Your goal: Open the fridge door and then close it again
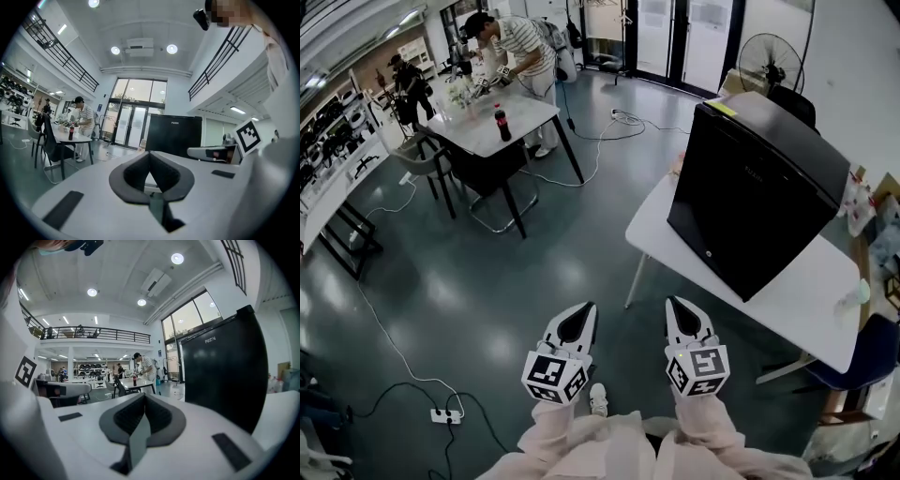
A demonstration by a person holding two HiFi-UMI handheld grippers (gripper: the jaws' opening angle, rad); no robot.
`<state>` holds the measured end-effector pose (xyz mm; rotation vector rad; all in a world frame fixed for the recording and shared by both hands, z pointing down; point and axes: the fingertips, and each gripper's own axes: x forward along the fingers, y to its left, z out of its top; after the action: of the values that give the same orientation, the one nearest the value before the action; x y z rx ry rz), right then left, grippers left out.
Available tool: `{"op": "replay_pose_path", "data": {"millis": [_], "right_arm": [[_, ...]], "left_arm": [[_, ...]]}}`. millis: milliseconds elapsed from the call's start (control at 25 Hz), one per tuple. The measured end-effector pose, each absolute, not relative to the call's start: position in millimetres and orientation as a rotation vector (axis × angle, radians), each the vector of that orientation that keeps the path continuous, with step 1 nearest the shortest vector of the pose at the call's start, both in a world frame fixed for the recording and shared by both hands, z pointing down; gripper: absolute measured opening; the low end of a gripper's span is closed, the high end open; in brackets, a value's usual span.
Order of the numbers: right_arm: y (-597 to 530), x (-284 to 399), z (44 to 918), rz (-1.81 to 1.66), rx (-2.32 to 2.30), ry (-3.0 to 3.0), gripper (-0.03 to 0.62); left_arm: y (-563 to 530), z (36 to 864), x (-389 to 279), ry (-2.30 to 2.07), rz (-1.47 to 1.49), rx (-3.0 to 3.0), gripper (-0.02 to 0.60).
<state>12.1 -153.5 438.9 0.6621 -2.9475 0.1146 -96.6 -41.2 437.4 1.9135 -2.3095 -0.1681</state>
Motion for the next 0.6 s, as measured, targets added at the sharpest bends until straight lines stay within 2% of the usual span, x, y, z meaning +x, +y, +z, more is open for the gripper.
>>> {"op": "replay_pose_path", "data": {"millis": [240, 600], "right_arm": [[-170, -42, 435, 0.043, 0.723, -2.932, 0.012], [-205, -67, 417, -0.133, 0.717, -2.803, 0.012]], "left_arm": [[-63, 437, -156, -2.227, -0.108, 2.016, 0.011], [-95, 430, -186, -2.11, -0.103, 2.137, 0.011]]}}
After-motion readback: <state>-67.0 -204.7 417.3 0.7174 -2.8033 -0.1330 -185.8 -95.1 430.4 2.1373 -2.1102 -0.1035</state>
